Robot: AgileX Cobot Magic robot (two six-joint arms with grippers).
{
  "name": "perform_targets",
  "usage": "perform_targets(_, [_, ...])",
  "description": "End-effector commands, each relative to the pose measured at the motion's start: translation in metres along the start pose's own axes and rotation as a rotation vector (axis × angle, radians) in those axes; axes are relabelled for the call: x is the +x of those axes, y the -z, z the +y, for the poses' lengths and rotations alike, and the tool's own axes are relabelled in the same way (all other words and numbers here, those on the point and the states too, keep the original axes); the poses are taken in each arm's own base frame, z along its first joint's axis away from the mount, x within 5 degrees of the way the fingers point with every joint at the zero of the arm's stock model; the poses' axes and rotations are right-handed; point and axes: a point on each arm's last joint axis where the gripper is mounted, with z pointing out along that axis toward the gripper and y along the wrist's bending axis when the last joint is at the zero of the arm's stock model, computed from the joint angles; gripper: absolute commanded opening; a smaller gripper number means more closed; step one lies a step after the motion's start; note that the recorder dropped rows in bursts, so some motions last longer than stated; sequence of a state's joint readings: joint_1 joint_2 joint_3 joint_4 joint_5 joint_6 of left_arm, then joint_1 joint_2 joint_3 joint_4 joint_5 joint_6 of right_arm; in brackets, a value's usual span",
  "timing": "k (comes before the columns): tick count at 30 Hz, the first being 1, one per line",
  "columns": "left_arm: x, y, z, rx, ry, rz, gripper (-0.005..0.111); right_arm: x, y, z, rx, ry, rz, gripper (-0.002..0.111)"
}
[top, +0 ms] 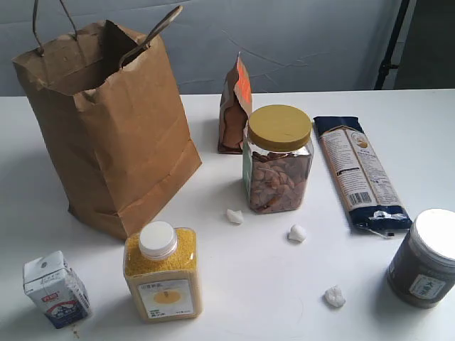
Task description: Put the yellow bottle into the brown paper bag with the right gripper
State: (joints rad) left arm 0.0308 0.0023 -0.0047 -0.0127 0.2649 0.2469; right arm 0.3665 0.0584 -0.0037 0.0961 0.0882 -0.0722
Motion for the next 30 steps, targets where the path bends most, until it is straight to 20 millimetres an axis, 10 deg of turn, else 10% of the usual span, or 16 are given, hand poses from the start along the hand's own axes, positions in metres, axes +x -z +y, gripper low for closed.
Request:
perform_targets(1, [0.001, 0.000, 0.000, -0.001, 0.007, -0.003, 0.000, 0.001, 0.000, 0.000, 0.006, -0.003, 0.004, 0.000])
perform_targets(12, [0.001, 0.000, 0.000, -0.001, 0.007, -0.003, 0.000, -0.003, 0.001, 0.001, -0.002, -0.285, 0.004, 0.000])
perform_targets(20, [0.001, 0.000, 0.000, -0.001, 0.007, -0.003, 0.000, -0.106, -0.023, 0.024, -0.214, -0.134, 0.208, 0.000])
perform_targets(26, [0.001, 0.000, 0.000, -0.001, 0.007, -0.003, 0.000, -0.116, -0.071, 0.127, -0.716, 0.638, 0.760, 0.000])
perform_targets(30, [0.001, 0.000, 0.000, -0.001, 0.007, -0.003, 0.000, -0.115, -0.099, 0.189, -0.932, 0.801, 0.846, 0.017])
